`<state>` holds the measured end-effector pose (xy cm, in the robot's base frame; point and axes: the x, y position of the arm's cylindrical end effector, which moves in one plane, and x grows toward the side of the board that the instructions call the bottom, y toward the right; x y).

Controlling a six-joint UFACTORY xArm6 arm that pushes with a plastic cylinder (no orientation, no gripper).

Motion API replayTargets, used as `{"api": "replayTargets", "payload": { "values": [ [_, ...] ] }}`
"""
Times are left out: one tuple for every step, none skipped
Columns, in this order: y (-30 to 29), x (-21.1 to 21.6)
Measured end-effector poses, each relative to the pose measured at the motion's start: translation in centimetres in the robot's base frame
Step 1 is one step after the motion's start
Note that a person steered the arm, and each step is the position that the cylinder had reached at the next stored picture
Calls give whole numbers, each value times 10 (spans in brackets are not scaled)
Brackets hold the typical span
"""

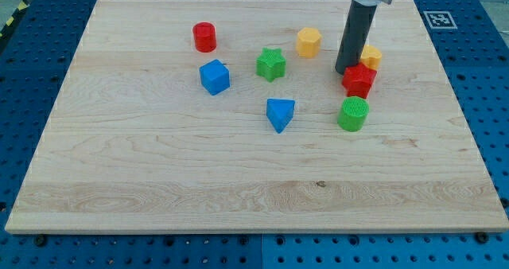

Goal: Move the red circle to the top right of the cube

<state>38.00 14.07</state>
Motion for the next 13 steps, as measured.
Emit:
{"api": "replayTargets", "payload": {
  "values": [
    [0,12],
    [-4,3],
    [-26,-8],
    [-60,-8],
    [-74,-21],
    [-79,-41],
    [-103,-54],
    [-130,-70],
    [-152,-89],
    [-174,-113],
    [-189,-132],
    [-189,-132],
    [-194,-101]
  ]
}}
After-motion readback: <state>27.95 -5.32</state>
